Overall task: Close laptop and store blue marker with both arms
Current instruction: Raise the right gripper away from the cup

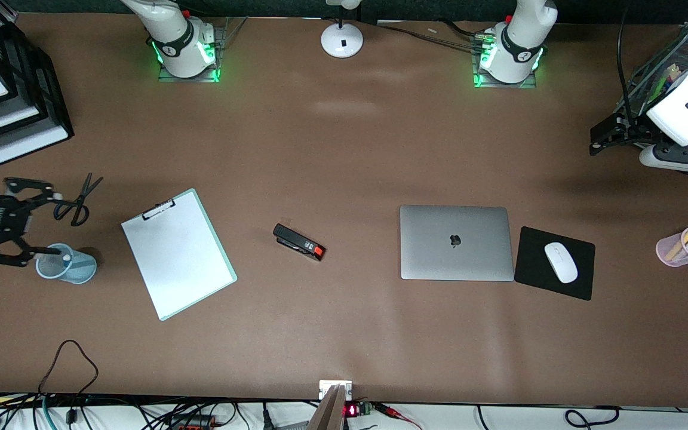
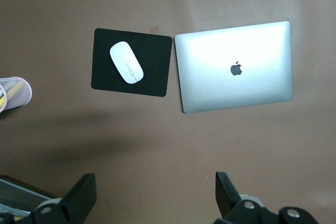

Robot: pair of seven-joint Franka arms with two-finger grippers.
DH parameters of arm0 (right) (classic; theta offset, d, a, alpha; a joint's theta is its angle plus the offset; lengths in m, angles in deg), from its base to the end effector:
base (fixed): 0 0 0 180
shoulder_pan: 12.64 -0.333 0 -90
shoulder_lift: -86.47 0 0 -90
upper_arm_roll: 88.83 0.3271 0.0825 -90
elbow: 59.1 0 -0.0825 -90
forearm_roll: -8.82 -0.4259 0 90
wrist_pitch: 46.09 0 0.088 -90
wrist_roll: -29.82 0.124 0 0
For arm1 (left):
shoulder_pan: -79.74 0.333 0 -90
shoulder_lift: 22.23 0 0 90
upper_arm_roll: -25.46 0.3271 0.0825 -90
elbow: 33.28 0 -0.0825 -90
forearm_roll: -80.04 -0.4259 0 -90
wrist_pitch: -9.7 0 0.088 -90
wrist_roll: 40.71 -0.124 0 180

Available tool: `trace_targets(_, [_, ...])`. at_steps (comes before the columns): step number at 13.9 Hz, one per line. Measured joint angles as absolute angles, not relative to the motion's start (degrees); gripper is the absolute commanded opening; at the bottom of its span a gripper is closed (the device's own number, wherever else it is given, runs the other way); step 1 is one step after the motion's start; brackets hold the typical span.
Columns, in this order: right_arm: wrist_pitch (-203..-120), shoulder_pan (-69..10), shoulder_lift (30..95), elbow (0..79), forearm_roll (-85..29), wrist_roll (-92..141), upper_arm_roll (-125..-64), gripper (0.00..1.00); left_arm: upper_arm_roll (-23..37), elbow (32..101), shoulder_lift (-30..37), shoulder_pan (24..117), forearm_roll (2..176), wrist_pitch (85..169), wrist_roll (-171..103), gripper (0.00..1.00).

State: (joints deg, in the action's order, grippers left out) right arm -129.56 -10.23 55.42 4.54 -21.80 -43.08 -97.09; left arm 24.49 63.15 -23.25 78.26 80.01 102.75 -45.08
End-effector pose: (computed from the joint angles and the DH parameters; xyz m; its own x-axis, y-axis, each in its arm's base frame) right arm 0.7367 -0.0420 0.4957 0.4656 0.8036 0.3707 0.8789 -0.3707 -0.3004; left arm 0.5907 -0.0253 0.5760 0.9921 -0.1187 -0.0411 -0.1187 -0.9929 0.0023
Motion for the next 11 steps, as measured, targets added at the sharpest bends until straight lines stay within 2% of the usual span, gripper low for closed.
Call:
trace_targets(6, [-130.4, -20.4, 59.1, 5.9, -11.3, -16.4, -97.0, 1.00, 24.5, 63.2, -23.2, 78.4, 80.0, 102.6, -45.1, 1.00])
trace_targets(11, [-138.0, -23.4, 62.6, 16.0, -6.6, 2.9, -97.0, 1.00, 24.5, 63.2, -23.2, 78.4, 80.0, 102.5, -45.1, 1.00])
